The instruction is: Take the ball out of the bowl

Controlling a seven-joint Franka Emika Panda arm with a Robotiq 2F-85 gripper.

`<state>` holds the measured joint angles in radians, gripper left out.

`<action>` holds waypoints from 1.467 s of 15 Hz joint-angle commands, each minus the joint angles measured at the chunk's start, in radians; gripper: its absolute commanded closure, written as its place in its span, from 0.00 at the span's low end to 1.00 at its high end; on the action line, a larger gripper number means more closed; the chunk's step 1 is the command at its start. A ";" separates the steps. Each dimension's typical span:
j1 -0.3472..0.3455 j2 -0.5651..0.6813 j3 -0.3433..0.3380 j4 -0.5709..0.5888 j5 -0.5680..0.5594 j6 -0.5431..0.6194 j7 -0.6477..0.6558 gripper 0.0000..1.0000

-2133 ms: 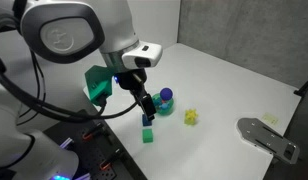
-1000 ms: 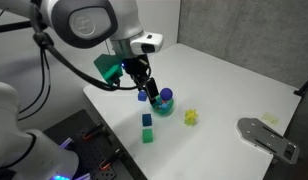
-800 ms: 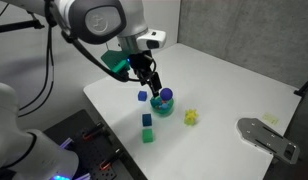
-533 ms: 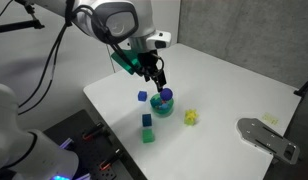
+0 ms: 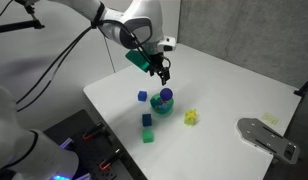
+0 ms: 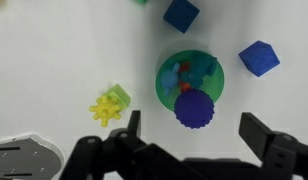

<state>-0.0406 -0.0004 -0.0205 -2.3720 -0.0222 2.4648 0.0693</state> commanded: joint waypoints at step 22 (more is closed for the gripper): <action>0.075 0.684 0.017 0.587 -0.114 0.003 -0.051 0.00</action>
<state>0.0047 0.5976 0.0270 -1.9101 -0.1287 2.5014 0.0135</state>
